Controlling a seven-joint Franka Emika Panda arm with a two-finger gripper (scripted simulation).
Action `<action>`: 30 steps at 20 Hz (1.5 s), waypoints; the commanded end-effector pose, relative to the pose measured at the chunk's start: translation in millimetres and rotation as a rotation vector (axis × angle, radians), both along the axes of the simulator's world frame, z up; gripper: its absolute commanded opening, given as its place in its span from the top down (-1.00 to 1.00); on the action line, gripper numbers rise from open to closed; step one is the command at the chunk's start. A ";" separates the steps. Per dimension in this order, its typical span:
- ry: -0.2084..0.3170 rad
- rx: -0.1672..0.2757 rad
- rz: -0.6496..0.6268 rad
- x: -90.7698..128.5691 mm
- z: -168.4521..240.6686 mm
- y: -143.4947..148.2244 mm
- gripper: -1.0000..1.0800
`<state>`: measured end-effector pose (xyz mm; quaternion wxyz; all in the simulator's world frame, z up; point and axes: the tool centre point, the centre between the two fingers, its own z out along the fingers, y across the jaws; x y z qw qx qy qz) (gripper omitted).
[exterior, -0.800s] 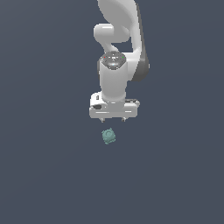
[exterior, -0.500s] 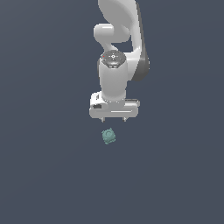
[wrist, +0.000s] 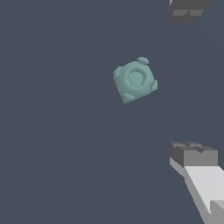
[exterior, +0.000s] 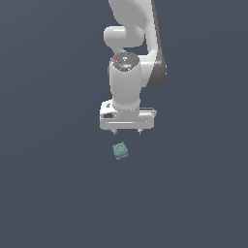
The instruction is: Pick up the object and move it to a goal position.
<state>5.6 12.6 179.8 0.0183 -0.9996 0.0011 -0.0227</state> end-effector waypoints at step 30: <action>0.037 -0.045 0.414 12.0 -90.0 -30.8 -0.92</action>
